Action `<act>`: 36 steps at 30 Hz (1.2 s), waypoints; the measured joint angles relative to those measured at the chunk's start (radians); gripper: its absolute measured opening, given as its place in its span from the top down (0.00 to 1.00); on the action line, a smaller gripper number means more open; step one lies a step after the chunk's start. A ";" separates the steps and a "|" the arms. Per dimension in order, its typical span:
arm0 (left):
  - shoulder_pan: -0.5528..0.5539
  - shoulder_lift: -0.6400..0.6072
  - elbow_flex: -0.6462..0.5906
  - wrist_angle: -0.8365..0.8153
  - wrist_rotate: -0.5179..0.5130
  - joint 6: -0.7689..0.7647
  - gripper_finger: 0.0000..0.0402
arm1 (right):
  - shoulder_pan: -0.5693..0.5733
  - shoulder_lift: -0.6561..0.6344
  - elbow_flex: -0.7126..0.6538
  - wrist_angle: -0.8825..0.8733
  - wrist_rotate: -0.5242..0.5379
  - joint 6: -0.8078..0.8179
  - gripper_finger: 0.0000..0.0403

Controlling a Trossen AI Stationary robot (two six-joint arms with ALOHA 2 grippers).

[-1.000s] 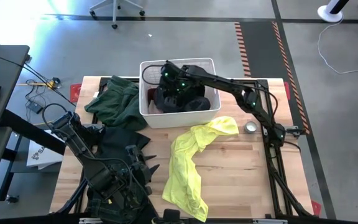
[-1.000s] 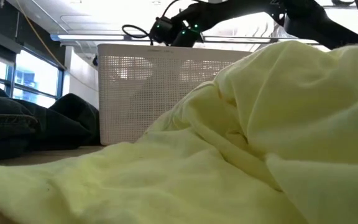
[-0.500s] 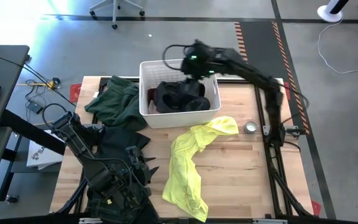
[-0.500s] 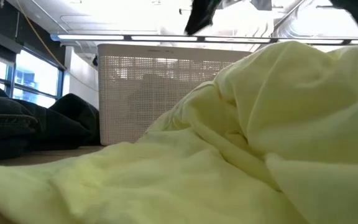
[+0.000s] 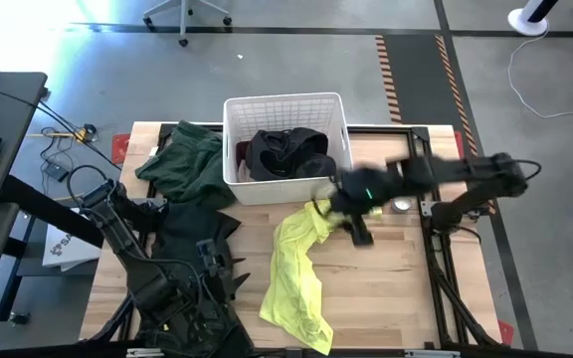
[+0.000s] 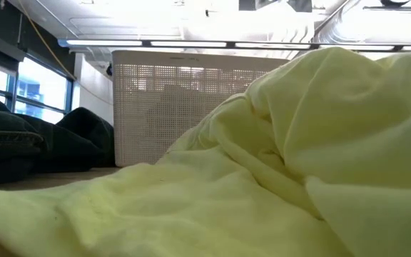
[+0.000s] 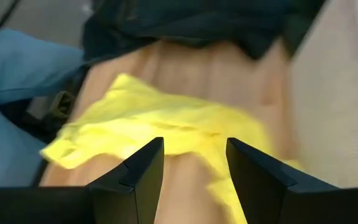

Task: Sort clothes
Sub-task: Adjust the yellow shirt

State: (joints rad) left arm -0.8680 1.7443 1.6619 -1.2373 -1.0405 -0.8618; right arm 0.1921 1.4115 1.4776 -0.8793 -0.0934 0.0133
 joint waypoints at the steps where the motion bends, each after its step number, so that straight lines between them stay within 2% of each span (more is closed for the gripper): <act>1: 0.000 0.000 0.000 0.000 -0.004 0.003 0.58 | 0.047 -0.032 -0.078 0.051 0.021 0.051 0.57; 5: 0.005 0.000 0.000 -0.007 -0.024 0.025 0.58 | 0.229 -0.120 -0.335 0.214 0.155 0.279 0.57; 10: 0.023 0.000 0.000 -0.044 -0.024 0.025 0.58 | 0.400 -0.165 -0.562 0.347 0.461 0.549 0.57; 13: 0.033 0.000 0.000 -0.052 -0.024 0.026 0.58 | 0.448 -0.162 -0.689 0.442 0.550 0.705 0.57; 17: 0.048 0.000 0.000 -0.053 -0.019 0.026 0.58 | 0.426 -0.145 -0.845 0.662 0.641 0.792 0.57; 19: 0.055 0.000 0.000 -0.053 -0.018 0.026 0.58 | 0.383 -0.140 -0.889 0.774 0.635 0.764 0.56; 23: 0.069 0.000 0.000 -0.053 -0.002 0.027 0.58 | 0.272 -0.130 -0.916 0.909 0.479 0.604 0.51; 25: 0.074 0.000 0.000 -0.053 0.021 0.027 0.58 | 0.222 -0.129 -0.916 0.951 0.471 0.565 0.50; 31: 0.084 0.000 0.000 -0.050 0.062 0.020 0.58 | 0.106 -0.129 -0.916 0.988 0.448 0.461 0.50; 36: 0.084 0.000 0.000 -0.049 0.063 0.017 0.58 | 0.021 -0.129 -0.905 0.967 0.247 0.448 0.50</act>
State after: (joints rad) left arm -0.7845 1.7443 1.6619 -1.2866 -0.9773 -0.8444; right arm 0.2128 1.2825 0.5728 0.0874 0.1539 0.4612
